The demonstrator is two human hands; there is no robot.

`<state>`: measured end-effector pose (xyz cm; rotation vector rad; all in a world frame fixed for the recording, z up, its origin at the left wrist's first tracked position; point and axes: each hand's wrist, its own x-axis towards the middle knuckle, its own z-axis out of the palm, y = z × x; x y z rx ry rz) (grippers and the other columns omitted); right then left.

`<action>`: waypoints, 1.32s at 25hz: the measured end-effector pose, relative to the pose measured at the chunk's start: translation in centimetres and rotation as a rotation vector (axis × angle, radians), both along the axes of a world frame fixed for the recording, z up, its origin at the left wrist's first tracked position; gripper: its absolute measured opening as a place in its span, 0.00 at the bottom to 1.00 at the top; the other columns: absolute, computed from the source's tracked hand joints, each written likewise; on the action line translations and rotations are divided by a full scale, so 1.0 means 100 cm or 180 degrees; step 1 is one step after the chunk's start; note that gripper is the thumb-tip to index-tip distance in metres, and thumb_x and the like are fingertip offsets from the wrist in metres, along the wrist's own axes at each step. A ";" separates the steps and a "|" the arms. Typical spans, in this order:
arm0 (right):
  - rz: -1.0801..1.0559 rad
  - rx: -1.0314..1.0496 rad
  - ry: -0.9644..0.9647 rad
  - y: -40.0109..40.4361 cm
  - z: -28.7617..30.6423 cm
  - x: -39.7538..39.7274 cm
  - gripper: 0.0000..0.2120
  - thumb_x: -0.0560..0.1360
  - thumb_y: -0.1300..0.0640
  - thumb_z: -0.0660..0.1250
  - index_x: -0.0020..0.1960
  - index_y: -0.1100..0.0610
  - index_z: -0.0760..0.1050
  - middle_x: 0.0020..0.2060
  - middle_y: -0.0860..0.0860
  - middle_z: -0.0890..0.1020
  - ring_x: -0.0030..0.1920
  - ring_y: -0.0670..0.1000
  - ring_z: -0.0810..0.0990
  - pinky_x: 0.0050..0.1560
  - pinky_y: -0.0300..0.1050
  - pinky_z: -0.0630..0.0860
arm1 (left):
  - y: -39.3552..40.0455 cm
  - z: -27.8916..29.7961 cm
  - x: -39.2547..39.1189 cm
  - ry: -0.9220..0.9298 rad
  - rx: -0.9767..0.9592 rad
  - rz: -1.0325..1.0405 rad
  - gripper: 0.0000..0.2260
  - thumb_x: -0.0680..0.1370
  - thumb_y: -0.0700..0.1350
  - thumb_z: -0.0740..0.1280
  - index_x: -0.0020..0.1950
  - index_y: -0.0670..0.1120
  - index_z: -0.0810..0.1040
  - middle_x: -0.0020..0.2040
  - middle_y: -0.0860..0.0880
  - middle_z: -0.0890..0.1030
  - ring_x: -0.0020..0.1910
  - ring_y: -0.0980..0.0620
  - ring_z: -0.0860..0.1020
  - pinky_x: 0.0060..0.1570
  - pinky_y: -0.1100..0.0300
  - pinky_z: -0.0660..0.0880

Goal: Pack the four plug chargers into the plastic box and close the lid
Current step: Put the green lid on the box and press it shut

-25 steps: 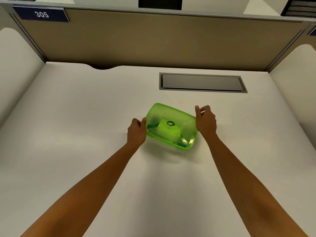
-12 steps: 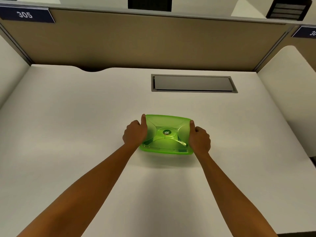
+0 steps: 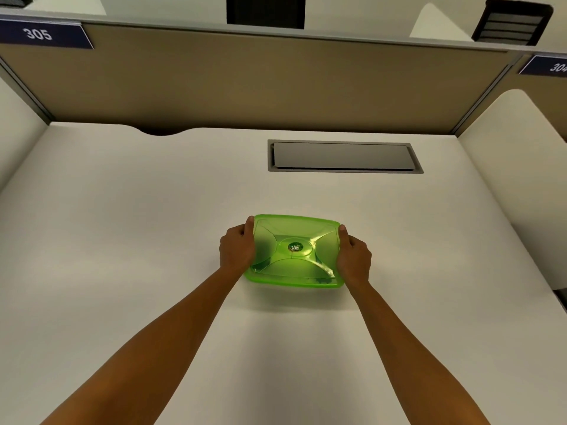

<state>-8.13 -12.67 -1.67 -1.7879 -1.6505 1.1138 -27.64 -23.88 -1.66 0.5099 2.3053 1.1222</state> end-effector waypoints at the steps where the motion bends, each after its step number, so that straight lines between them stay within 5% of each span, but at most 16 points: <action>1: 0.0026 0.0006 0.0011 0.000 0.001 0.000 0.28 0.81 0.41 0.56 0.28 0.56 0.59 0.25 0.52 0.67 0.32 0.54 0.67 0.33 0.48 0.62 | 0.000 0.000 0.000 -0.0064 0.0023 0.0018 0.25 0.83 0.58 0.56 0.30 0.45 0.60 0.27 0.48 0.66 0.29 0.48 0.64 0.33 0.55 0.61; 9: -0.0343 -0.0421 0.0618 -0.005 -0.002 0.004 0.24 0.78 0.41 0.62 0.30 0.55 0.62 0.28 0.49 0.67 0.33 0.51 0.66 0.36 0.46 0.63 | -0.010 -0.007 0.005 -0.0434 0.0676 0.0352 0.18 0.82 0.50 0.61 0.35 0.44 0.65 0.32 0.50 0.67 0.33 0.51 0.64 0.38 0.55 0.62; 14: -0.0578 -0.0508 0.1731 -0.040 -0.022 0.020 0.05 0.79 0.53 0.65 0.48 0.52 0.78 0.43 0.44 0.80 0.48 0.47 0.75 0.49 0.41 0.70 | -0.038 -0.018 0.029 -0.1138 0.1339 0.0529 0.09 0.82 0.44 0.62 0.57 0.46 0.81 0.50 0.53 0.82 0.49 0.58 0.78 0.52 0.60 0.73; 20: -0.0611 -0.0423 0.1864 -0.036 -0.031 -0.004 0.15 0.80 0.52 0.61 0.64 0.51 0.77 0.59 0.47 0.81 0.59 0.48 0.78 0.59 0.45 0.73 | -0.028 -0.023 0.039 -0.1722 0.1616 0.0659 0.19 0.82 0.44 0.63 0.73 0.48 0.73 0.67 0.51 0.79 0.66 0.53 0.76 0.68 0.55 0.71; 28: -0.0451 -0.0334 0.1862 0.007 -0.024 -0.055 0.16 0.81 0.54 0.60 0.67 0.52 0.75 0.57 0.46 0.80 0.58 0.48 0.77 0.50 0.35 0.72 | 0.009 -0.018 -0.002 -0.1602 0.1747 0.0945 0.20 0.81 0.44 0.64 0.74 0.48 0.72 0.69 0.50 0.77 0.68 0.51 0.75 0.71 0.52 0.70; 33: -0.0522 -0.0298 0.1943 0.038 -0.028 -0.091 0.16 0.81 0.53 0.60 0.67 0.53 0.76 0.60 0.49 0.81 0.61 0.51 0.78 0.61 0.45 0.74 | 0.043 -0.013 -0.038 -0.1518 0.1839 0.0941 0.20 0.81 0.43 0.64 0.73 0.48 0.72 0.69 0.50 0.77 0.67 0.51 0.75 0.69 0.54 0.70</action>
